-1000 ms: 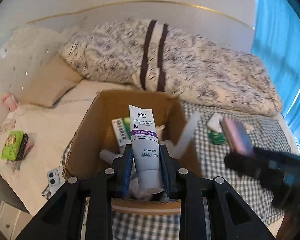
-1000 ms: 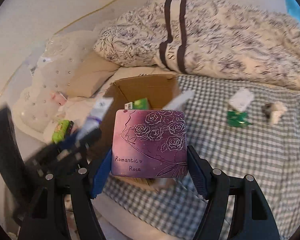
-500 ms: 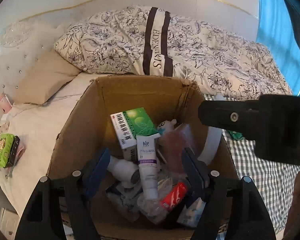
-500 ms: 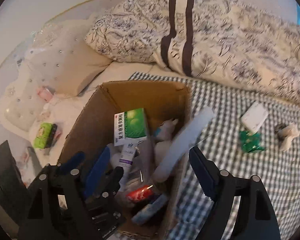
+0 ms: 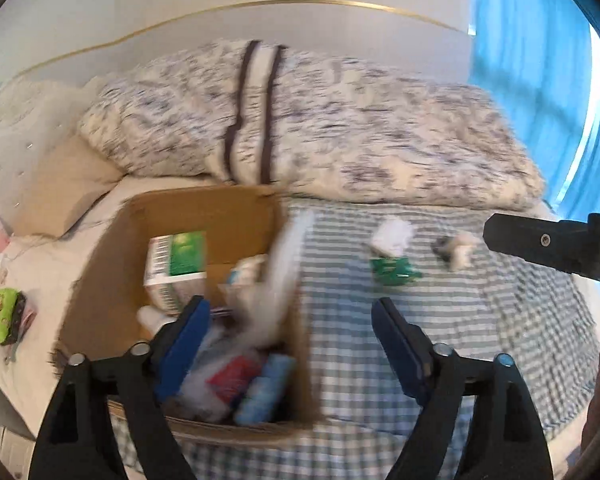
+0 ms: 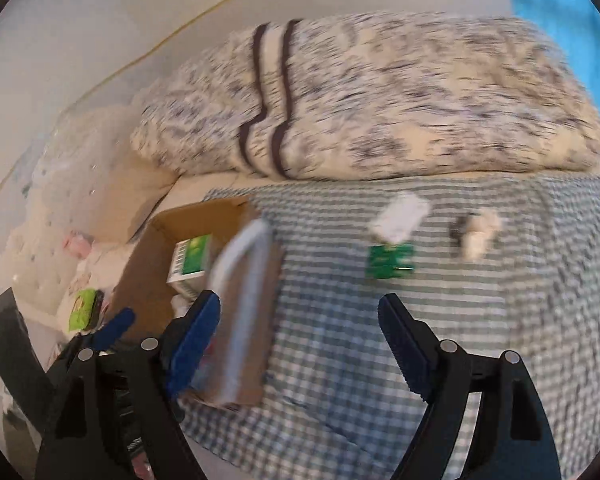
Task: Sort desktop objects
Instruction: 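Move both tools back toward the green packet and white tissue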
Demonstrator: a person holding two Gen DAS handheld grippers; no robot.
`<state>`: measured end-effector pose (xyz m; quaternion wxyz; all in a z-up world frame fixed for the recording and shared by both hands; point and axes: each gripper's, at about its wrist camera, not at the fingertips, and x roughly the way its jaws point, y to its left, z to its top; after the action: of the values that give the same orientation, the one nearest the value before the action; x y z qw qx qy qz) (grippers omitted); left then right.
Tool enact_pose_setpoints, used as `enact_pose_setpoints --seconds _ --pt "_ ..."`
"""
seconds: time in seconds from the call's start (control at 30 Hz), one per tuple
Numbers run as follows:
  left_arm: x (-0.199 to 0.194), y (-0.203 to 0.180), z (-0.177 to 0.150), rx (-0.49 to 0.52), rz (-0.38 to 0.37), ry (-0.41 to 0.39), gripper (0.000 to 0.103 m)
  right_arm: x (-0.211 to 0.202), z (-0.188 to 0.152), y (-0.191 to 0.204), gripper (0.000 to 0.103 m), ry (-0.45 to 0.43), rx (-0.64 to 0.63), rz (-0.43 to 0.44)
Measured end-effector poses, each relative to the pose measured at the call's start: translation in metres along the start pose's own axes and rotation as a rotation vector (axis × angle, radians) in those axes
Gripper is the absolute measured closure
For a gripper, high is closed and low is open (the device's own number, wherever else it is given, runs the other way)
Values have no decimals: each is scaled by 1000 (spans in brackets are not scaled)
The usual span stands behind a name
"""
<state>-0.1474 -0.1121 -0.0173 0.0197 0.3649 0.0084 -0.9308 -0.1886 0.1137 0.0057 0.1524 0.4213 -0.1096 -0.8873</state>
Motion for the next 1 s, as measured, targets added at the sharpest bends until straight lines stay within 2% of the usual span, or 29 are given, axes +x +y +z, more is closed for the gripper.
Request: enact_pose_setpoints --seconds 0.2,0.4,0.6,0.9,1.0 --pt "14 -72 -2 40 -65 33 9 -42 -12 -73 22 -28 78 -86" --pt "55 -123 -3 97 -63 94 9 -44 -15 -127 22 -23 144 -129" --pt "110 -138 1 85 -53 142 9 -2 -4 -160 22 25 185 -138" --pt "206 -134 7 48 -45 220 9 105 34 -180 22 127 194 -142" --pt "235 -131 8 22 -59 237 9 142 44 -185 22 149 195 -175"
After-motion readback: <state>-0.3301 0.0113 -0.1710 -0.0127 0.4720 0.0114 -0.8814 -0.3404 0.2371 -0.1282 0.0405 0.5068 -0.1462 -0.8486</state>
